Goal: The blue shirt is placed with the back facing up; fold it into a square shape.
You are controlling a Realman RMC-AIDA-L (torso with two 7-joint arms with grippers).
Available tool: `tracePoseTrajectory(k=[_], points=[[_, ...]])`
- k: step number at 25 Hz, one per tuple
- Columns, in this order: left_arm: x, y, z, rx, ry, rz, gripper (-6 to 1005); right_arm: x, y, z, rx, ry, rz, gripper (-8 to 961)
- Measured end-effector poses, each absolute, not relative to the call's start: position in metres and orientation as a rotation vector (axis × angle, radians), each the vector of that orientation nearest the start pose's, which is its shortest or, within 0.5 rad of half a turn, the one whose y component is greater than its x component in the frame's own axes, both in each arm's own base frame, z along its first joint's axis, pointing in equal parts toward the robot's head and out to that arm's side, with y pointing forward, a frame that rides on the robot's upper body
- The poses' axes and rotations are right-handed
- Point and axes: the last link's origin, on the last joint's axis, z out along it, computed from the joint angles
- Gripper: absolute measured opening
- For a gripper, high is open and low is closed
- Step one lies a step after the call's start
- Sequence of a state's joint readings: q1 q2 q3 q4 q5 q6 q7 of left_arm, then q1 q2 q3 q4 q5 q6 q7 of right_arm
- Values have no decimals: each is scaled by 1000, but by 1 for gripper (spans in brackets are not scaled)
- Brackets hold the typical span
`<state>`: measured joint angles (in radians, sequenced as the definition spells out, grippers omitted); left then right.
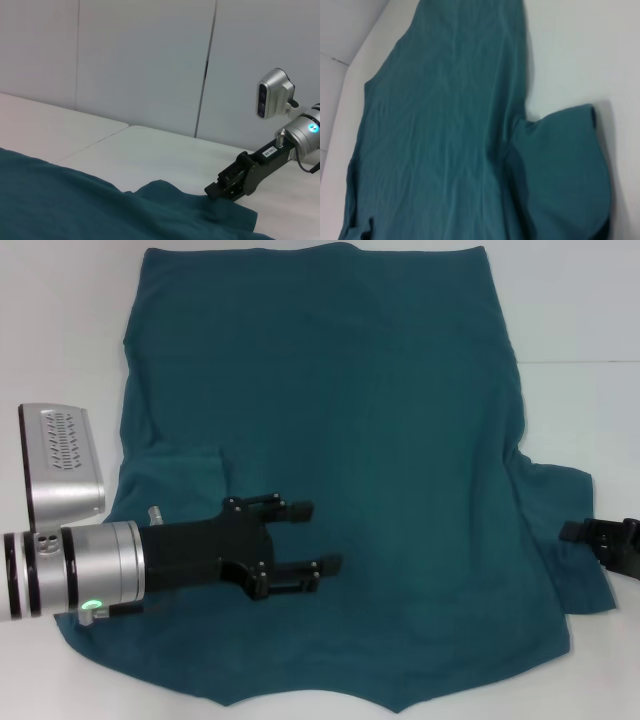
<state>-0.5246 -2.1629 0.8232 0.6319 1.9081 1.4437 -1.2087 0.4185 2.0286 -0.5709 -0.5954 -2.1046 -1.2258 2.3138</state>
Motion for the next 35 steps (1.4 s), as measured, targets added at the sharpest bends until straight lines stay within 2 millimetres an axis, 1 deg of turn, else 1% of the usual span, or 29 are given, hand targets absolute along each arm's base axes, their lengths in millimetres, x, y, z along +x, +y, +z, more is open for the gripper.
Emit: tracePoseTrajectory(k=[7,12,17,22,26,31,35], points=[[-239,326,-48,-2751,-422,-717,768,361,322,24,-1777,1949,697,434],[-239,326,-48,-2751,-422,-717,768,362,321,24,-1774,1949,696,193],[-239,326,-48,-2751,-422,-717,769,365,320,24,-1759,1950,691,10],[-239,326,-48,-2750,-424,-716,769,369,318,29,-1738,1933,711,14],[-239,326,-48,-2749,-428,-719,769,373,319,37,-1725,1907,719,17],[-239,326,-47,-2745,-442,-724,769,377,326,58,-1702,1867,728,20],[-239,326,-47,-2744,-449,-725,769,377,333,71,-1699,1839,729,23]])
